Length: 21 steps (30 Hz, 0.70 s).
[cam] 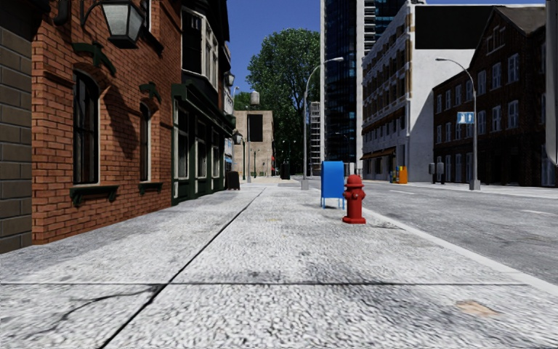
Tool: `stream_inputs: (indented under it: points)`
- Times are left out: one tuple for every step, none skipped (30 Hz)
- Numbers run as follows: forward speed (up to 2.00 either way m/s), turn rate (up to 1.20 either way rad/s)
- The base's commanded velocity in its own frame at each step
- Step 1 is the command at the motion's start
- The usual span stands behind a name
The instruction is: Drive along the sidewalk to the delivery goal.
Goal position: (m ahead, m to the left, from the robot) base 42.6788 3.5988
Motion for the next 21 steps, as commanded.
stream_inputs:
  points:
    - [1.47, 0.00]
    - [1.47, 0.00]
    - [1.47, 0.00]
    - [1.47, 0.00]
    - [1.47, 0.00]
    - [1.47, 0.00]
    - [1.47, 0.00]
    - [1.47, 0.00]
    - [1.47, 0.00]
    - [1.47, 0.00]
    - [1.47, 0.00]
    - [1.47, 0.00]
    - [1.47, 0.00]
    - [1.47, 0.00]
    - [1.47, 0.00]
    - [1.47, 0.00]
    - [1.47, 0.00]
    - [1.47, 0.00]
    - [1.47, 0.00]
    - [1.47, 0.00]
    - [1.47, 0.00]
